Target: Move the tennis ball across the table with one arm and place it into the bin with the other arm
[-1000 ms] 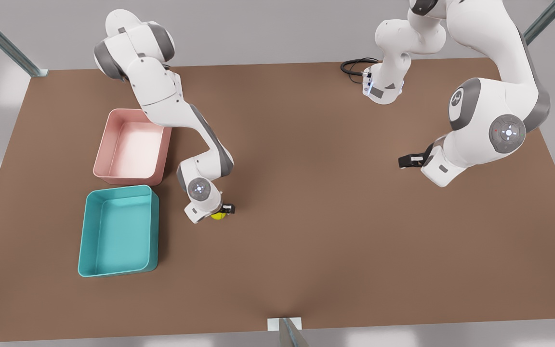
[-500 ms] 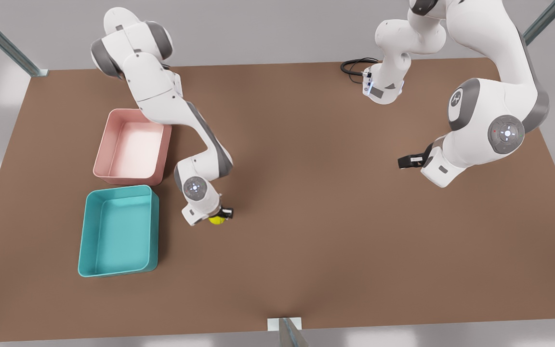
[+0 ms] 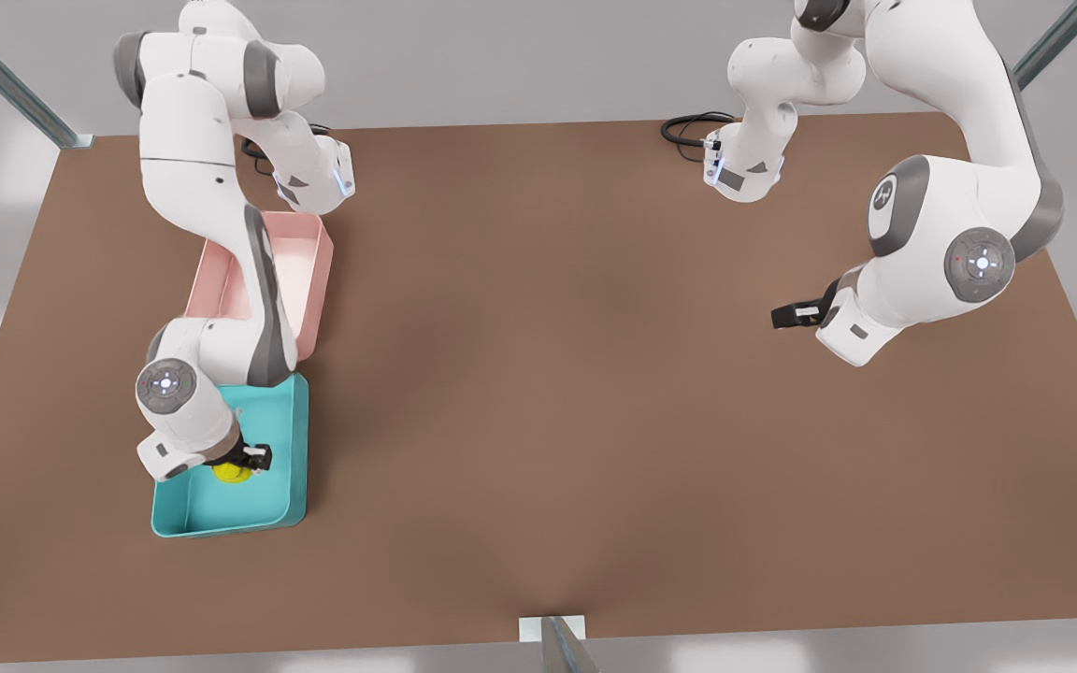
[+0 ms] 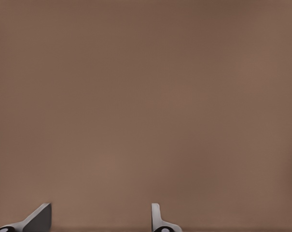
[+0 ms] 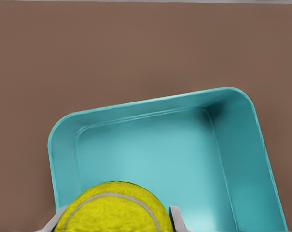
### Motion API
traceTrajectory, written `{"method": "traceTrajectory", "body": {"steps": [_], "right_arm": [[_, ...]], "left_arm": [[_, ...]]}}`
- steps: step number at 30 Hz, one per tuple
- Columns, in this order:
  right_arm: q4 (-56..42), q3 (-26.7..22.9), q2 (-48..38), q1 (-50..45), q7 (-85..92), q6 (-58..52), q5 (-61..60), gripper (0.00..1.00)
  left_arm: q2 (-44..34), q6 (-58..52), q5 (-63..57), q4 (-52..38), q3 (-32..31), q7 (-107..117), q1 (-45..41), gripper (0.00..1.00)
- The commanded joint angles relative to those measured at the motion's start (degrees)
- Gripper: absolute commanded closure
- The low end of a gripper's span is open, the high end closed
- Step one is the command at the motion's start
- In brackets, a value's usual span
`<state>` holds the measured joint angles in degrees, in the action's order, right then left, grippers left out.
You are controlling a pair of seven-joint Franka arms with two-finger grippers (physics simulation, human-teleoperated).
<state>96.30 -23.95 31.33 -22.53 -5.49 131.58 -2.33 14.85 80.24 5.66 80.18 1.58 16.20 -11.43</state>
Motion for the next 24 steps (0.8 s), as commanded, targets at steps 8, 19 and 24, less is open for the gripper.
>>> {"method": "traceTrajectory", "body": {"steps": [8,19,24], "right_arm": [[-1.4,0.2,1.4,0.6,31.2,-5.8,-9.7,0.0],[-9.9,25.4,-24.4,19.8,4.3,-47.0,5.8,0.0],[-9.8,25.4,-25.7,20.2,4.3,-47.3,4.8,0.0]], "left_arm": [[0.0,-0.2,0.0,0.0,0.0,0.7,0.0,0.0],[0.2,-0.2,0.0,0.0,0.0,0.7,0.0,0.0],[0.2,-0.3,0.0,0.0,0.0,0.7,0.0,0.0]]}}
